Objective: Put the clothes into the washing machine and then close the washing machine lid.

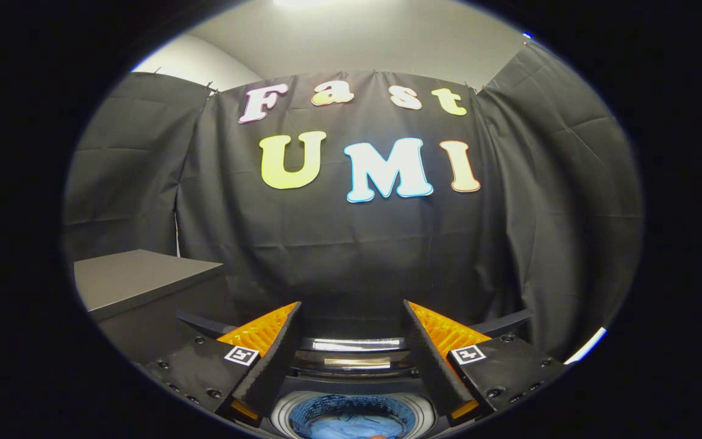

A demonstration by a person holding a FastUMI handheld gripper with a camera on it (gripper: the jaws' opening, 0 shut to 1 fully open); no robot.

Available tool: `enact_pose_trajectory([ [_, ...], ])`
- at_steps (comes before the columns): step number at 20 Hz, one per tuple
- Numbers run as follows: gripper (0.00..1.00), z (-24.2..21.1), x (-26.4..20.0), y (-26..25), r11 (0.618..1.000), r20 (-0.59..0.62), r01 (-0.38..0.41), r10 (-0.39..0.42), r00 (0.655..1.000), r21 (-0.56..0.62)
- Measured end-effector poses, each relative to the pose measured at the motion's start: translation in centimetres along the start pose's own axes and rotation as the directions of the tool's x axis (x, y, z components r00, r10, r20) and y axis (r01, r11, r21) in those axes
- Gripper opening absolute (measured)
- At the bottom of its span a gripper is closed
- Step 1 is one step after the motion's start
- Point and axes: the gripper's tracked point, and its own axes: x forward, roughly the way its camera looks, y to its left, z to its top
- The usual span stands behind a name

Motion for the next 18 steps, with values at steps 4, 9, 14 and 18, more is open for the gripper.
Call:
enact_pose_trajectory([
  [4, 0.98, -0.8, -1.3, 0.1, 1.0, -0.008, -0.005, 0.005, 1.0, 0.011],
  [9, 0.98, -2.8, -3.5, 0.1, 1.0, -0.046, -0.007, 0.008, 0.999, 0.016],
  [14, 0.98, -4.9, -5.4, 0.5, 1.0, -0.072, -0.002, 0.004, 0.997, 0.031],
  [18, 0.98, -4.2, -7.0, 1.0, 0.999, -0.069, -0.001, 0.003, 0.998, 0.032],
])
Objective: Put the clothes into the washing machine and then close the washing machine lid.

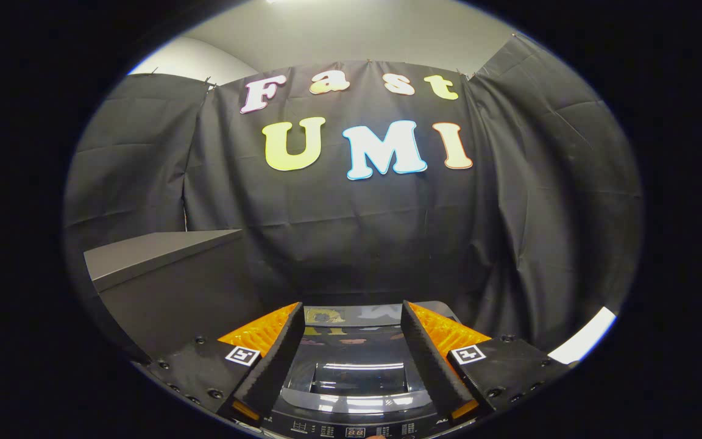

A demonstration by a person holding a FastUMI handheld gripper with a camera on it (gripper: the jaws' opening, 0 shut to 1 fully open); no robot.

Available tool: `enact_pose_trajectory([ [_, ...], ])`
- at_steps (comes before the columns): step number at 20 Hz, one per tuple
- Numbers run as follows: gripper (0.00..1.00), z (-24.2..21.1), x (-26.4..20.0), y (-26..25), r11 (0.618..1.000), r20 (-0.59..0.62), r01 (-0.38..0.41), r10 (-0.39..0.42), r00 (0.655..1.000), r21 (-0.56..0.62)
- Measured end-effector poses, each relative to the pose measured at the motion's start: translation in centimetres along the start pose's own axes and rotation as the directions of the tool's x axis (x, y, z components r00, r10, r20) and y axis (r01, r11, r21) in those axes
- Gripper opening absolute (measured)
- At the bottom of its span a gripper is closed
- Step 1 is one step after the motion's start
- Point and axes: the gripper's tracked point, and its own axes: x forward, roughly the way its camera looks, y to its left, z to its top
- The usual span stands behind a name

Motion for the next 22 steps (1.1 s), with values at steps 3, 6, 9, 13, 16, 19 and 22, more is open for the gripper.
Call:
enact_pose_trajectory([
  [3, 0.98, 2.1, -2.1, 0.8, 1.0, 0.033, -0.001, 0.002, 0.999, -0.007],
  [6, 0.98, 4.5, -4.6, 1.8, 1.0, 0.07, -0.004, 0.005, 0.998, -0.011],
  [9, 0.98, 6.5, -7.4, 2.0, 1.0, 0.102, 0.012, -0.011, 0.995, -0.016],
  [13, 0.98, 8.5, -11.5, 2.2, 0.999, 0.135, 0.042, -0.041, 0.99, -0.002],
  [16, 0.98, 9.4, -14.7, 2.4, 0.999, 0.164, 0.053, -0.051, 0.985, -0.005],
  [19, 0.98, 9.7, -17.4, 2.5, 0.998, 0.181, 0.062, -0.057, 0.982, -0.023],
  [22, 0.98, 9.4, -19.0, 2.5, 0.998, 0.171, 0.064, -0.06, 0.984, -0.02],
])
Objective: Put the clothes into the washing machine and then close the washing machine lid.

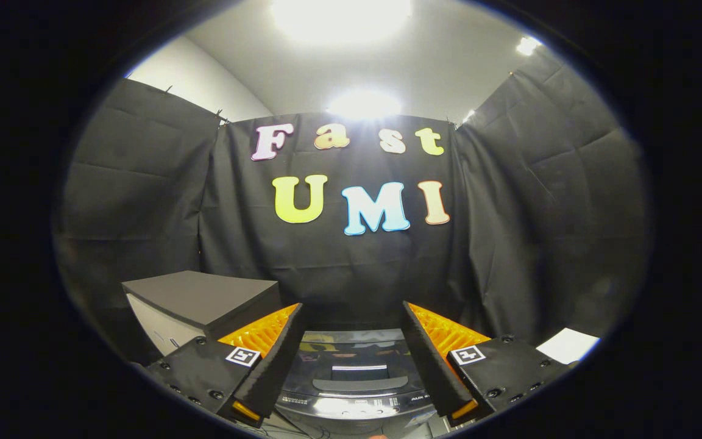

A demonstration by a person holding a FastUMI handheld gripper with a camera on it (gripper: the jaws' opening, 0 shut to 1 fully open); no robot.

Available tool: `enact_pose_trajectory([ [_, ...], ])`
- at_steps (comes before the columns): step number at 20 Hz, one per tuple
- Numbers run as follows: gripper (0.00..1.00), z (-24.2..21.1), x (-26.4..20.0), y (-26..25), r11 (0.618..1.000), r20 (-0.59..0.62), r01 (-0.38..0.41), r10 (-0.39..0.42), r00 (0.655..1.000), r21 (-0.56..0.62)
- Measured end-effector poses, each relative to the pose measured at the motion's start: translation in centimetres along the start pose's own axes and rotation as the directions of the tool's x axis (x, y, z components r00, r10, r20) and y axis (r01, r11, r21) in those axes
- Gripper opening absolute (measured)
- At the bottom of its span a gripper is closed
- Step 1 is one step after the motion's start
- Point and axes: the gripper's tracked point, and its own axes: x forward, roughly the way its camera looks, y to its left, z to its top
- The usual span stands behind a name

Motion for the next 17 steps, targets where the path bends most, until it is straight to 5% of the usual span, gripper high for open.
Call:
enact_pose_trajectory([
  [17, 0.98, 1.3, -1.8, 2.1, 1.0, 0.034, -0.025, 0.025, 0.999, 0.004],
])
